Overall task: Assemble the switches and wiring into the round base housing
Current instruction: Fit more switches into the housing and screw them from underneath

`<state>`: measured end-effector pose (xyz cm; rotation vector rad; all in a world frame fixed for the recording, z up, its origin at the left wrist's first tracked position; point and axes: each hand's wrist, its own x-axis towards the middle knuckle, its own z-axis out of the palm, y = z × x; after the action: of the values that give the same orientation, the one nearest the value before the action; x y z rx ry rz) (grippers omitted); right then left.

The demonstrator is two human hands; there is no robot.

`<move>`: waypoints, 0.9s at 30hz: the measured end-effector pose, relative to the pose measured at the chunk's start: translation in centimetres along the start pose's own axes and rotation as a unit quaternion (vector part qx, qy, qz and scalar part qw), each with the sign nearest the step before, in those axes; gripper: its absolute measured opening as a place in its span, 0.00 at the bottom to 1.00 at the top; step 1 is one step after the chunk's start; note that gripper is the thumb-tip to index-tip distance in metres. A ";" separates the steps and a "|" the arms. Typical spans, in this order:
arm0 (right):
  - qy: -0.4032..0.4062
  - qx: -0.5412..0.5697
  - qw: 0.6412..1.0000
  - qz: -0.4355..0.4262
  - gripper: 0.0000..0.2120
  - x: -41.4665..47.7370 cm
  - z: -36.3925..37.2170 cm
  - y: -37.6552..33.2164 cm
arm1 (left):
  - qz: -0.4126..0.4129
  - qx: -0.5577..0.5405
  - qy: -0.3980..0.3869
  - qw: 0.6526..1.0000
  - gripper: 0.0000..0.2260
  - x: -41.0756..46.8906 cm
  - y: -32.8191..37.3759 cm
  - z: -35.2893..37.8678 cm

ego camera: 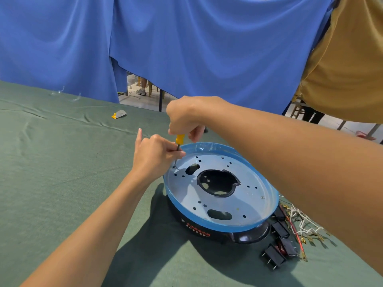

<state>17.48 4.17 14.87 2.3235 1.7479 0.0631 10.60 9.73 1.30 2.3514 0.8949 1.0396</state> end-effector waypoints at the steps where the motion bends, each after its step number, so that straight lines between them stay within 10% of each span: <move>1: 0.006 0.007 1.000 -0.015 0.11 -0.1 -0.2 0.2 | 0.002 -0.004 -0.006 1.000 0.04 0.0 0.0 0.0; 16: 0.039 0.005 0.998 -0.052 0.14 0.3 0.3 -0.2 | -0.010 -0.022 -0.024 0.999 0.09 0.0 -0.1 0.2; 20: 0.017 0.003 0.996 -0.090 0.02 0.0 -0.7 -0.1 | -0.018 -0.048 -0.056 0.997 0.09 0.0 -0.1 -0.1; 27: 0.078 0.002 0.996 -0.036 0.14 0.6 1.0 0.8 | -0.048 -0.129 -0.054 0.989 0.07 -0.5 0.2 0.0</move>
<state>18.55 4.35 13.98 2.3115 1.9027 0.2344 10.42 9.27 1.19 2.1067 0.7750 0.9207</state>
